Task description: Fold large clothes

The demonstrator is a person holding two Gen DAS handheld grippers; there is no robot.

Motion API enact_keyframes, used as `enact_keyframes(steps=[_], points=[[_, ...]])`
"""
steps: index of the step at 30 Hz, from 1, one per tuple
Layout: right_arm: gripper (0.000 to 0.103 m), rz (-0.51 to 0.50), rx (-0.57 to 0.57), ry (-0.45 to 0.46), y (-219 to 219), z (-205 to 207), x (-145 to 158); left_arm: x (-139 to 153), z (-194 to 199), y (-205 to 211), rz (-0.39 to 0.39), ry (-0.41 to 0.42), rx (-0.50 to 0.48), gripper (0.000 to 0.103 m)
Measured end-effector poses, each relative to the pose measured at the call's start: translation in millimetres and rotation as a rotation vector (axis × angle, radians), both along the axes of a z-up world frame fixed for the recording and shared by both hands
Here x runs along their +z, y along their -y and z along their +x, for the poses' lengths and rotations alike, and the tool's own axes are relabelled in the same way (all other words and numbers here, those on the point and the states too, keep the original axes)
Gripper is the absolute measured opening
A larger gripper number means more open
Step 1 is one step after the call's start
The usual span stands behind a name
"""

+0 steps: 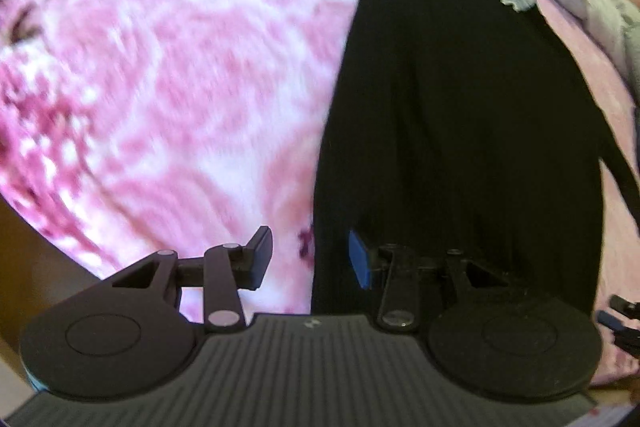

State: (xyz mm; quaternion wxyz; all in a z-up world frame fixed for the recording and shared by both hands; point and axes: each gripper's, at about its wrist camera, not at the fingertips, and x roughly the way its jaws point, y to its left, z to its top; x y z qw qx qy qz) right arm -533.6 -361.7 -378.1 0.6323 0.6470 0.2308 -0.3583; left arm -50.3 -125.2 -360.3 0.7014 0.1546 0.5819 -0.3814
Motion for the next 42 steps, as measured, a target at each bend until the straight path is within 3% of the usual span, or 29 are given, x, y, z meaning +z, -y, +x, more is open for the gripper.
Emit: enact_keyframes(steps=[2,4,6,7,8,9,10,11,12,14,16,19,23,26,28,30,33,36,39,42], points=[[0.037,0.036,0.005,0.051,-21,18,-6,-11,4,-8,-0.024,-0.049,-0.009,0.037],[0.037,0.046,0.02,0.041,-37,34,-15,-20,8,-15,-0.067,-0.089,0.007,0.037],[0.037,0.001,-0.015,0.03,-52,44,-19,-23,13,-17,-0.103,-0.122,0.004,0.038],[0.037,-0.019,-0.049,0.036,-57,49,-19,-22,13,-17,-0.114,-0.134,-0.012,0.032],[0.036,-0.018,-0.071,0.049,-59,54,-19,-23,14,-16,-0.13,-0.16,-0.035,0.012],[0.036,-0.015,-0.082,0.068,-59,59,-19,-24,14,-14,-0.141,-0.206,-0.065,0.002],[0.035,-0.008,-0.086,0.087,-60,67,-19,-26,10,-11,-0.133,-0.217,-0.097,0.002],[0.011,-0.004,-0.068,0.071,-58,78,-16,-25,8,-8,-0.131,-0.194,-0.126,0.001],[0.004,0.0,-0.036,0.033,-56,87,-15,-23,8,-6,-0.132,-0.177,-0.151,0.001],[0.004,-0.045,-0.023,-0.024,-53,91,2,-11,17,-10,-0.144,-0.13,-0.136,0.001],[0.004,-0.094,-0.056,-0.006,-51,83,29,17,33,-26,-0.22,-0.102,-0.09,0.001],[0.003,-0.153,-0.008,-0.025,-51,78,57,46,37,-45,-0.264,-0.039,-0.128,0.002],[0.004,-0.115,0.06,-0.164,-60,87,30,11,15,-37,-0.145,0.019,-0.205,0.002],[0.005,-0.075,0.1,-0.288,-68,98,6,-14,1,-35,-0.088,0.094,-0.27,0.006],[0.016,-0.092,0.129,-0.338,-72,103,12,-6,-3,-35,-0.08,0.126,-0.302,0.011],[0.047,-0.115,0.185,-0.461,-75,110,25,2,0,-41,-0.031,0.156,-0.318,0.018],[0.048,-0.301,0.252,-0.63,-82,126,55,24,4,-39,-0.013,0.243,-0.336,0.017],[0.048,-0.484,0.314,-0.627,-85,156,70,41,-1,-20,-0.116,0.237,-0.369,0.02],[0.048,-0.548,0.391,-0.577,-91,189,52,31,-21,5,-0.177,0.188,-0.427,0.026],[0.048,-0.482,0.462,-0.659,-104,204,13,2,-39,8,-0.094,0.164,-0.458,0.027]])
